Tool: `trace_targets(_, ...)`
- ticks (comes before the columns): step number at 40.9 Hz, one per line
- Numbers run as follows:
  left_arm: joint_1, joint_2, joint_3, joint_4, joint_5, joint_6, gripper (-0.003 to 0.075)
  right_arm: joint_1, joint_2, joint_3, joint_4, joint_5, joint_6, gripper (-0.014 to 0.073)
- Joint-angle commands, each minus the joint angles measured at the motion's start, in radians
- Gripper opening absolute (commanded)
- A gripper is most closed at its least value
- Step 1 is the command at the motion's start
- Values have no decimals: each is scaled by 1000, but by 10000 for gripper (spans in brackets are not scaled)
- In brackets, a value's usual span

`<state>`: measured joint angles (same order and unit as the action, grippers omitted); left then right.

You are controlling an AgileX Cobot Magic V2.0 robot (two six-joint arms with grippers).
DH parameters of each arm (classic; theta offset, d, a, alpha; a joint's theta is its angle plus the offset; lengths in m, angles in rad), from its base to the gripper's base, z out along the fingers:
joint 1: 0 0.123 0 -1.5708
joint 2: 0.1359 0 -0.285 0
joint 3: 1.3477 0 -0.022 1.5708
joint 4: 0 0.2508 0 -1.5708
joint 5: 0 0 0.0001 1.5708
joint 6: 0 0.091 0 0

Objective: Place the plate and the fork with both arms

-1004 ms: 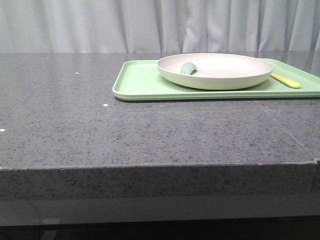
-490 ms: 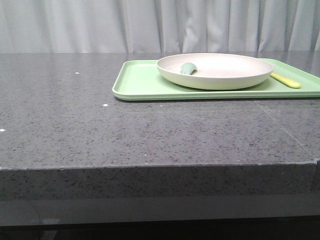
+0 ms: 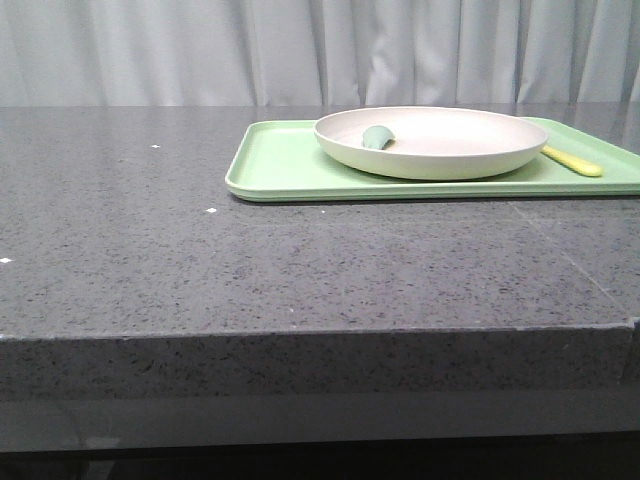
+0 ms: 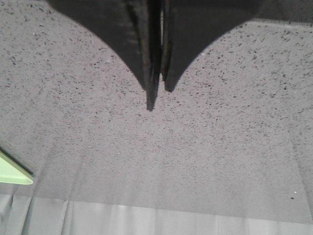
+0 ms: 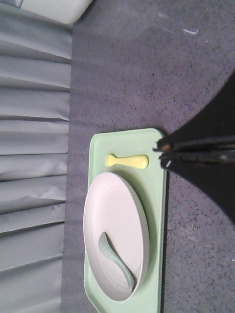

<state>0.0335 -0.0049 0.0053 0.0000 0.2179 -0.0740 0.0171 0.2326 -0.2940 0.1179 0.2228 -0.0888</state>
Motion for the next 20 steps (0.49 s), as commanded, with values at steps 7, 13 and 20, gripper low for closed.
trace_targets(7, 0, -21, 4, -7, -88, -3, -18, 18, -127, 184, -17, -173, 3, -121)
trace_targets(13, 0, -21, 4, -7, -88, -3, -18, 20, -216, 290, -17, -173, 22, -121)
trace_targets(20, 0, -21, 4, -7, -88, -3, -18, 20, -262, 318, -17, -131, 22, -121)
